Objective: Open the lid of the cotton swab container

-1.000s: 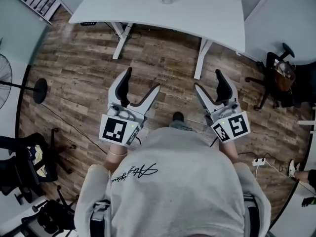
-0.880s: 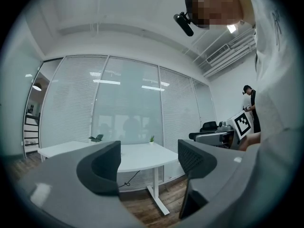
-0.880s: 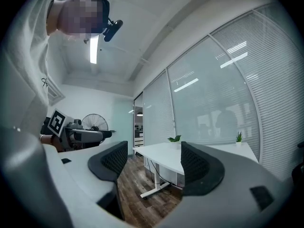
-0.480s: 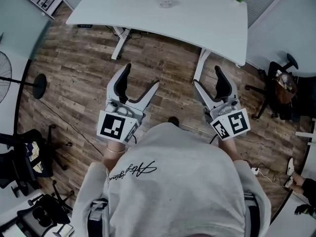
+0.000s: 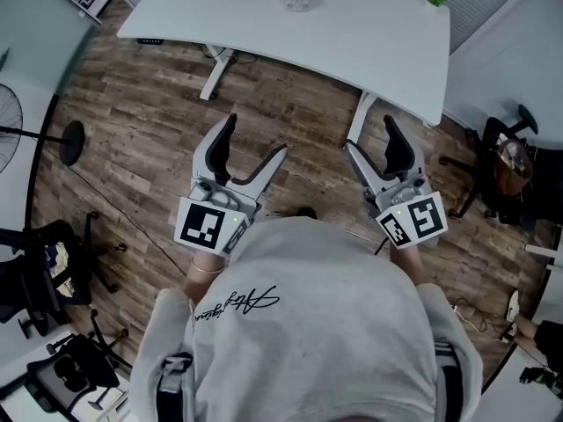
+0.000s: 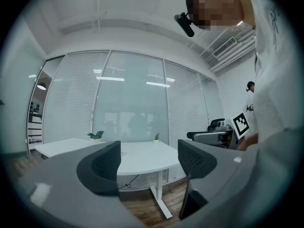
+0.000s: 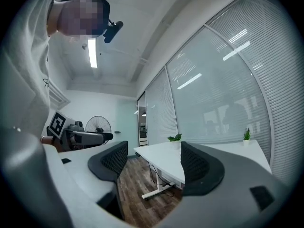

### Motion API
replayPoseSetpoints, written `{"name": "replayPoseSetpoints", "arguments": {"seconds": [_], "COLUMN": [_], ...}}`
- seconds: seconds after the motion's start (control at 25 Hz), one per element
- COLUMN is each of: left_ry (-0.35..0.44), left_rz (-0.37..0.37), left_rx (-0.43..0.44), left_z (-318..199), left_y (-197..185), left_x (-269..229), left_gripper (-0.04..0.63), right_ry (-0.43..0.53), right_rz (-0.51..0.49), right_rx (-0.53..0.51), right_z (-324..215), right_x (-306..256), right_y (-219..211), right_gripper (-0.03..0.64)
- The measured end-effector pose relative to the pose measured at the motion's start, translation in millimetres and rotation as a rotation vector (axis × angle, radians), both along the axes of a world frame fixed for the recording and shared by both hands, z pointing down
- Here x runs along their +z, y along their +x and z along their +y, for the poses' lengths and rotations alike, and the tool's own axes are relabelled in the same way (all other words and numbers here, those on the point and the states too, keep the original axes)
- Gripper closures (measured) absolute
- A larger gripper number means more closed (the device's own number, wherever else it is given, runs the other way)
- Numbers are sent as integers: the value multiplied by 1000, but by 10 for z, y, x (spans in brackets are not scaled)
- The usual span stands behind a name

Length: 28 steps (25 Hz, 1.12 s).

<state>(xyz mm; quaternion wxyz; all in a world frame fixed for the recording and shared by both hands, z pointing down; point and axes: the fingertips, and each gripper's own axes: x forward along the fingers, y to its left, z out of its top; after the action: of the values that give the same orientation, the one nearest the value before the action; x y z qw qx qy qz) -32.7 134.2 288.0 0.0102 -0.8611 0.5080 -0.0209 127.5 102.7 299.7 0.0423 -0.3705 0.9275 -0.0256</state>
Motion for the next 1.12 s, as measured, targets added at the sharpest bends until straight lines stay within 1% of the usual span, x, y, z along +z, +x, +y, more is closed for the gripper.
{"name": "replayPoseSetpoints", "arguments": {"seconds": [0.16, 0.4, 0.56, 0.88, 1.12], "left_ry": [-2, 14, -11, 4, -19], "left_rz": [1, 2, -7, 15, 8], "left_rx": [-4, 11, 8, 15, -21], "left_z": [-47, -85, -61, -104, -36], "left_y": [-24, 54, 19, 139, 90], "left_x": [19, -42, 44, -25, 20], "left_gripper": [236, 236, 236, 236, 236], "right_ry": [5, 7, 2, 3, -17], "right_rz": [-5, -3, -11, -21, -18], "right_rx": [-7, -1, 1, -19, -66], "right_z": [-16, -36, -8, -40, 8], "right_x": [-14, -26, -1, -5, 54], "right_y": [-40, 15, 13, 46, -25], "right_gripper": [284, 284, 284, 286, 287]}}
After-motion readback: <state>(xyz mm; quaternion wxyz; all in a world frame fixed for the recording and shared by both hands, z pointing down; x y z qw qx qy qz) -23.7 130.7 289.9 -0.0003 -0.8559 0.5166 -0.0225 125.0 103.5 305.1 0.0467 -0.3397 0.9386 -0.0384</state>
